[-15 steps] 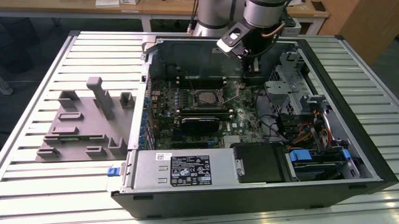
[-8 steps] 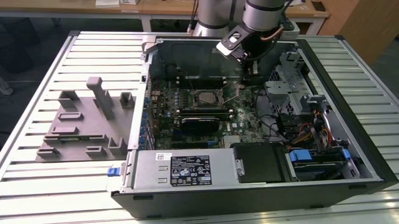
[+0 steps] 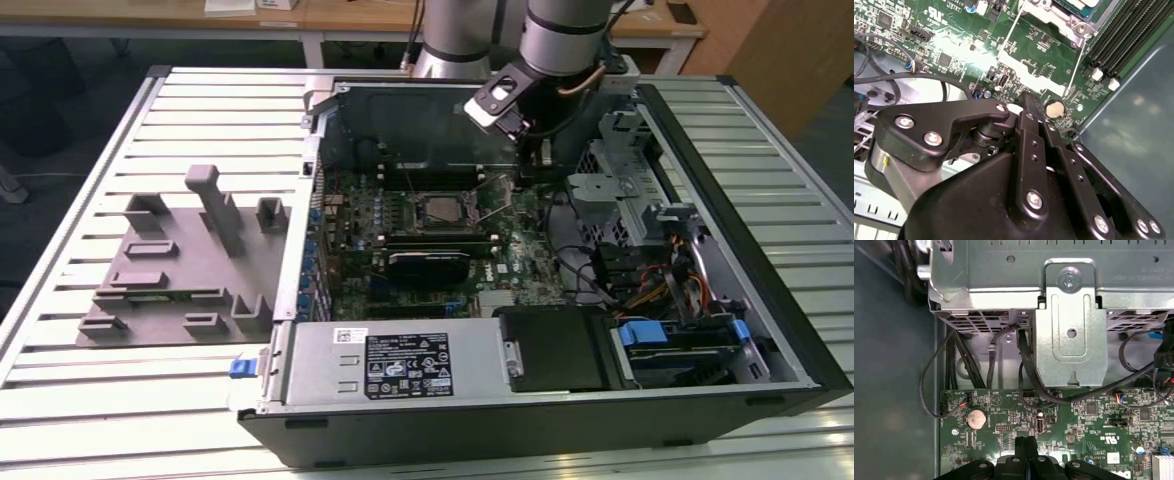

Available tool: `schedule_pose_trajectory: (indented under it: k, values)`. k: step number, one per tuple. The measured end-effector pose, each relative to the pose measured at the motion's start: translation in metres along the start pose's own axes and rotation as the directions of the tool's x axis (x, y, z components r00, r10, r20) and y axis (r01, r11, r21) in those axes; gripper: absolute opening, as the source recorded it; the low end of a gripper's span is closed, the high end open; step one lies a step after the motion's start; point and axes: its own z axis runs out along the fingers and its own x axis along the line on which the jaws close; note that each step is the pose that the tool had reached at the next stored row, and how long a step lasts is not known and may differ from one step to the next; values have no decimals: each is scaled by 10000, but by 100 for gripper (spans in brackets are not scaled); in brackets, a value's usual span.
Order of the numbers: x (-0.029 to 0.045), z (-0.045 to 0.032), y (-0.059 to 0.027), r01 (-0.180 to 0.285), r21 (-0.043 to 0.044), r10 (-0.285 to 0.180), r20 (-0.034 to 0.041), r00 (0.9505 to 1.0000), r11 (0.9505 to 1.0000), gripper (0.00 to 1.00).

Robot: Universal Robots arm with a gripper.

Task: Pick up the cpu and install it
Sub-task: 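Close the cpu cover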

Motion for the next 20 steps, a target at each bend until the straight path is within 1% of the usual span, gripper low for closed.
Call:
schedule_pose_trajectory:
  k: [6,7,12,15,20]
  values:
    - [0,107,2,0,13,0,0,10000,10000,11]
    - [0,117,2,0,13,0,2,10000,10000,11]
    - [0,118,-8,0,14,0,3,10000,10000,11]
    - [-2,117,-50,1,14,-1,3,10000,10000,11]
    - [-7,113,-161,1,13,-1,3,10000,10000,11]
